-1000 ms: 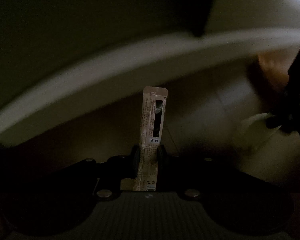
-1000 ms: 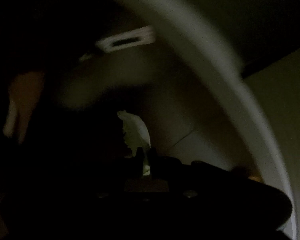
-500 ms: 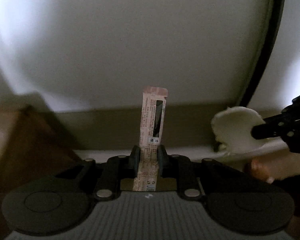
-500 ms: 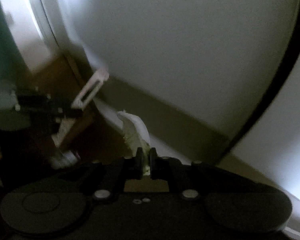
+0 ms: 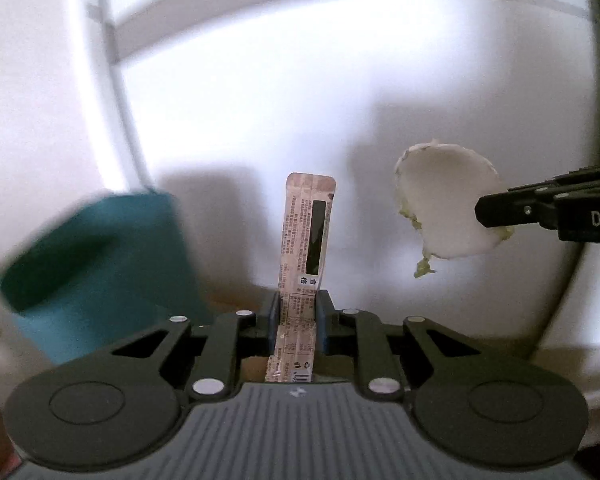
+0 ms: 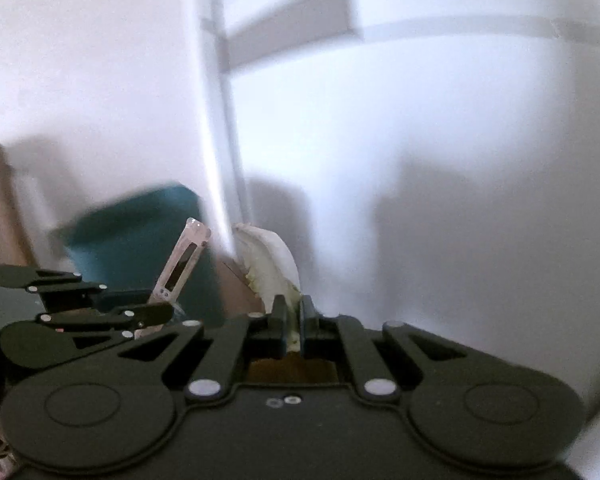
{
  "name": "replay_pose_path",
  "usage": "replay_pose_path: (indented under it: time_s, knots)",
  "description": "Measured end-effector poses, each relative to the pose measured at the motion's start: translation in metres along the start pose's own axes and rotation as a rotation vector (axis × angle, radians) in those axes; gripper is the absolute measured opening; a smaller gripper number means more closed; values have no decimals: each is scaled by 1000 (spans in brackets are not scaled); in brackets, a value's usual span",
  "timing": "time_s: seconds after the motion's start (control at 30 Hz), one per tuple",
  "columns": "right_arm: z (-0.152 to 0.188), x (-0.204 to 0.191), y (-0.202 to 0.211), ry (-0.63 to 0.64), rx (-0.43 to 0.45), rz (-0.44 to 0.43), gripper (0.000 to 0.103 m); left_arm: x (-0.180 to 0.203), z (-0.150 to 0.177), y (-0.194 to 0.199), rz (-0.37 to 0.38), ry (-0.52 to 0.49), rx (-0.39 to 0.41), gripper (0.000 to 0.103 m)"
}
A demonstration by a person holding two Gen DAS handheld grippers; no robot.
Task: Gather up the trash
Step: 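Lift the brown wrapper and white paper over the wastebasket, then open both grippers to drop the wrapper and paper into the wastebasket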
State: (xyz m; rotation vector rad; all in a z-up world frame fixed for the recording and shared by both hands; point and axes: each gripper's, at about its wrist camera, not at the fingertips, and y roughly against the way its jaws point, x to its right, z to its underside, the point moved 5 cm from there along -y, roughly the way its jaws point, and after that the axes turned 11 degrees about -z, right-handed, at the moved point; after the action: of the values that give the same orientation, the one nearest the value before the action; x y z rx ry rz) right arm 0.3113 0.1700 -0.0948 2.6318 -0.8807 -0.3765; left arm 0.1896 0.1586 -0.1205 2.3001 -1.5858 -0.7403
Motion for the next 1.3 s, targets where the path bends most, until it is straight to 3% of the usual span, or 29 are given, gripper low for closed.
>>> replay_pose_path:
  time_s: [0.17, 0.2, 0.3, 0.33, 0.47, 0.67, 0.97, 1.3]
  knots:
    - [-49, -47, -33, 33, 45, -75, 4, -72, -40, 24, -76, 40, 11, 18]
    - [-54, -60, -58, 24, 48, -87, 4, -85, -46, 26, -91, 53, 10, 18]
    - [-70, -76, -96, 16, 29, -96, 4, -119, -56, 18, -151, 49, 7, 18]
    - [-93, -83, -84, 17, 20, -99, 4, -130, -64, 20, -164, 59, -3, 18]
    - [-109, -99, -143, 9, -45, -102, 4, -167, -67, 5, -198, 87, -62, 18]
    - [-112, -111, -200, 18, -121, -80, 4, -192, -64, -40, -223, 138, -120, 18]
    - [-99, -101, -262, 46, -251, -86, 4, -190, -54, -84, -206, 98, -193, 19]
    - [-92, -87, -285, 37, -312, -92, 8, -190, -24, -122, -134, 105, -338, 20]
